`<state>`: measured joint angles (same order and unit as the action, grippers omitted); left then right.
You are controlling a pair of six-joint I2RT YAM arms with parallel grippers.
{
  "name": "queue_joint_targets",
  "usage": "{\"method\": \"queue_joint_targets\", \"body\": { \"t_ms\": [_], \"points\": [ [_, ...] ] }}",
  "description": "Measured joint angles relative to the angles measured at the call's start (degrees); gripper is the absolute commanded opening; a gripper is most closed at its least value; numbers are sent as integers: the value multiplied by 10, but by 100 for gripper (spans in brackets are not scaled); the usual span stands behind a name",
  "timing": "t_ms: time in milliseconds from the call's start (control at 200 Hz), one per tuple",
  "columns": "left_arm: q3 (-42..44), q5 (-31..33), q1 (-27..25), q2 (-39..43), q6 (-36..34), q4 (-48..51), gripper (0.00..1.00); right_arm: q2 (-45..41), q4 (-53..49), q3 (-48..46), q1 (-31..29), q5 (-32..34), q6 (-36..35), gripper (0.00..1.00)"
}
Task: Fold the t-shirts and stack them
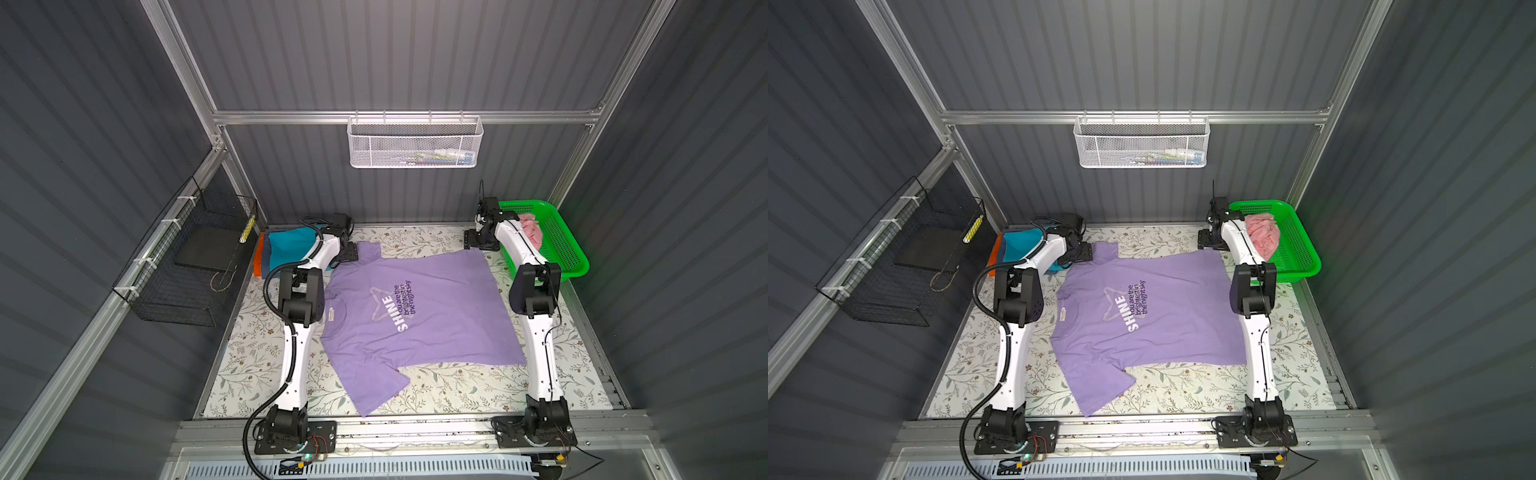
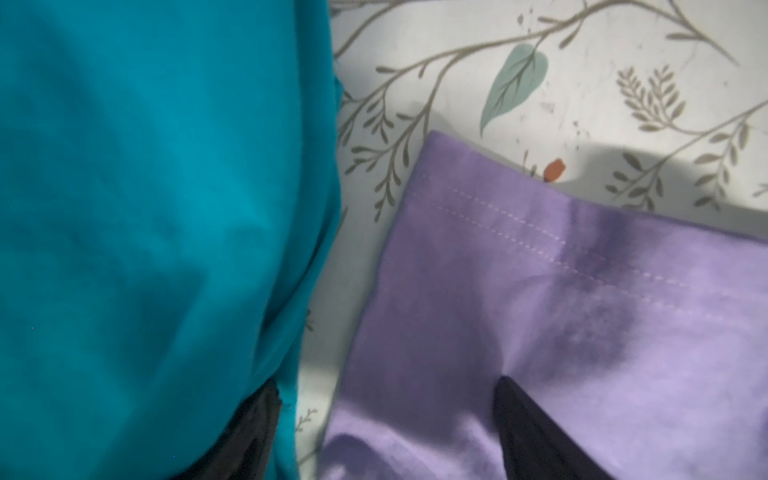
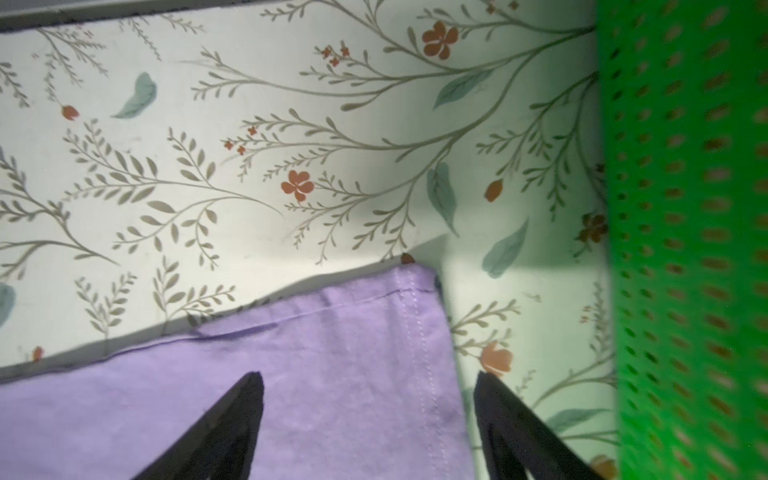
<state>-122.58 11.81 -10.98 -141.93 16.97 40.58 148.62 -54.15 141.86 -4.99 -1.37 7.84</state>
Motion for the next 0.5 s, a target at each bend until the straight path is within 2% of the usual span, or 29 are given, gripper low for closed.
{"method": "queue_joint_targets", "body": {
  "t_ms": [105, 190, 270, 310, 390, 495],
  "points": [
    [13, -5, 1, 7, 1, -6, 87, 26, -27, 19, 6, -25, 3, 85],
    [21, -9, 1, 10, 1, -13, 80, 37, -43, 19, 10, -35, 4, 83],
    [30, -14, 2, 15, 3, -19, 66, 37, -46, 20, 12, -43, 7, 77],
    [33, -15, 2, 16, 7, -22, 61, 37, -47, 21, 13, -46, 6, 71],
    [36, -21, 3, 17, 9, -26, 45, 37, -49, 22, 14, -52, 10, 60],
    [36, -31, 8, 18, 12, -25, 26, 37, -52, 22, 14, -55, 11, 57]
  ]
}}
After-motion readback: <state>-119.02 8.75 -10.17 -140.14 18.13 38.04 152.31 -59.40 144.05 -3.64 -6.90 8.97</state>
